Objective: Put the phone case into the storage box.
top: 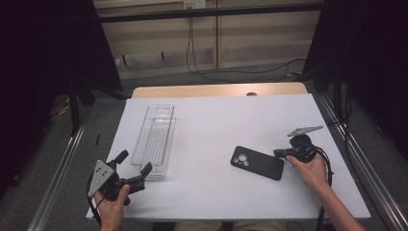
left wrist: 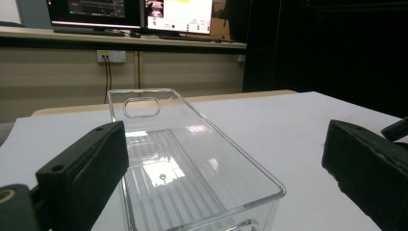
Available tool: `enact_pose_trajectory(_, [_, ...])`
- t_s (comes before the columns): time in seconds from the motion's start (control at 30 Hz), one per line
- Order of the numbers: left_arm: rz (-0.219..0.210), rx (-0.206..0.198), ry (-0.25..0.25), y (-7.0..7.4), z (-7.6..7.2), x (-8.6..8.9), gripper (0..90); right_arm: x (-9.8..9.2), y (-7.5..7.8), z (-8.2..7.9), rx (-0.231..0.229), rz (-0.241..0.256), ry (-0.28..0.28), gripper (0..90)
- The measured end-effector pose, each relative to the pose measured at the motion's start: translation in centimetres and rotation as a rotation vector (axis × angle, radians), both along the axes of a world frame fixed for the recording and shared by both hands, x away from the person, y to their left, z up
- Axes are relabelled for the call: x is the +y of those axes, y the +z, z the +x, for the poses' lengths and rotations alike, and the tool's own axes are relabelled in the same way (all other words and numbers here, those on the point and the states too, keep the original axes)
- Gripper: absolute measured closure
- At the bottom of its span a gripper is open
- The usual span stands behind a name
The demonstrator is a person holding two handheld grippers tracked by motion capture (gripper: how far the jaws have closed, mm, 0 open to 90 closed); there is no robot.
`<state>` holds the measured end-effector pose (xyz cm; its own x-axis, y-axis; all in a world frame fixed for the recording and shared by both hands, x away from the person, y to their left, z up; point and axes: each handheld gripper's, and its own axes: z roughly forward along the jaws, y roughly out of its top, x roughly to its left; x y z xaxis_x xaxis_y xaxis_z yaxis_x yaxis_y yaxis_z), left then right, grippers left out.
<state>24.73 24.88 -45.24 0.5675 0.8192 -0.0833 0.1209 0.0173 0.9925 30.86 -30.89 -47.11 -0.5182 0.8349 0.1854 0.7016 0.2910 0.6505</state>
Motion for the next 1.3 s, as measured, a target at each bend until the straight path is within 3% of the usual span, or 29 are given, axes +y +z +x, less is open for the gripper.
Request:
enact_pose_trajectory(0.57, [-0.001,0.009,0.0,0.0,-0.1,0.1,2.4,-0.2,-0.4,-1.4,0.011,0.043,0.008,90.0])
enact_pose_trajectory(0.8, [0.0,0.01,-0.005,0.0,0.0,0.1,2.4,-0.1,-0.2,-1.4,-0.034,0.068,0.013,90.0])
enact_pose_trajectory(0.83, [0.0,0.009,-0.006,0.0,0.0,0.1,2.4,-0.1,0.0,-1.5,-0.067,0.076,0.02,88.0])
enact_pose_trajectory(0.97, [0.001,0.009,-0.006,0.0,0.0,0.1,2.4,-0.3,0.2,-1.6,-0.094,0.092,0.025,78.7])
enact_pose_trajectory(1.03, [-0.006,0.01,-0.001,0.0,0.0,0.1,2.4,-0.4,0.5,-1.8,-0.137,0.107,0.032,68.2])
enact_pose_trajectory(1.17, [-0.005,0.01,0.0,0.0,0.0,0.2,2.4,-0.5,0.7,-1.9,-0.158,0.111,0.029,59.7])
enact_pose_trajectory(1.27, [-0.004,0.011,-0.007,0.0,0.0,0.2,2.4,-0.5,0.7,-1.9,-0.182,0.103,0.004,40.4])
enact_pose_trajectory(1.3, [-0.004,0.011,-0.007,0.0,0.0,0.2,2.4,-0.5,0.7,-1.9,-0.184,0.109,0.001,37.6])
